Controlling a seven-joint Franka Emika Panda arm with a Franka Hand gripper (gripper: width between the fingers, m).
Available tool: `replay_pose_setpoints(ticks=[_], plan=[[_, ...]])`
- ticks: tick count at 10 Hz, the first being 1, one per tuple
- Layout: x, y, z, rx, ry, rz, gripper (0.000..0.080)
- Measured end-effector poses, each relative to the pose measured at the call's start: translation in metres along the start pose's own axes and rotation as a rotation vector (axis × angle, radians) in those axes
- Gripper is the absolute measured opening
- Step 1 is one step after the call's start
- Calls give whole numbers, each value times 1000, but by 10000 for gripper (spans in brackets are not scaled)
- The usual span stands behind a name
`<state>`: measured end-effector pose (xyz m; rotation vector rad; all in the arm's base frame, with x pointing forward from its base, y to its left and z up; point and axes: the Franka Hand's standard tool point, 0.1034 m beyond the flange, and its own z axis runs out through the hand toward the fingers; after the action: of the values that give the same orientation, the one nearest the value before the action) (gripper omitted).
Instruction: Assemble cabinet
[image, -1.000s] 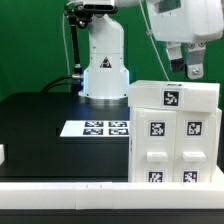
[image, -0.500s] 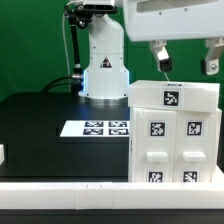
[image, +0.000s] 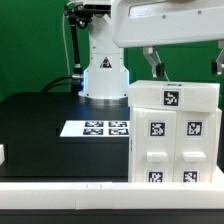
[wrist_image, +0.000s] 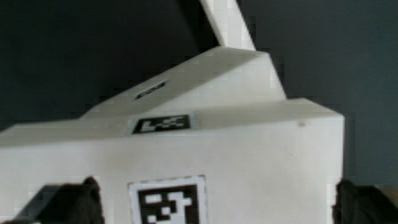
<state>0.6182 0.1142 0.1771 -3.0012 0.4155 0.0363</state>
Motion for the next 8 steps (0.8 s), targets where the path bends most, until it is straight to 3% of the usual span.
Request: replay_pose_setpoints(ticks=[3, 4, 8], plan=[[2, 0, -1, -77, -6, -548, 649], [3, -2, 1, -88, -13, -676, 649], [4, 2, 2, -88, -24, -913, 649]])
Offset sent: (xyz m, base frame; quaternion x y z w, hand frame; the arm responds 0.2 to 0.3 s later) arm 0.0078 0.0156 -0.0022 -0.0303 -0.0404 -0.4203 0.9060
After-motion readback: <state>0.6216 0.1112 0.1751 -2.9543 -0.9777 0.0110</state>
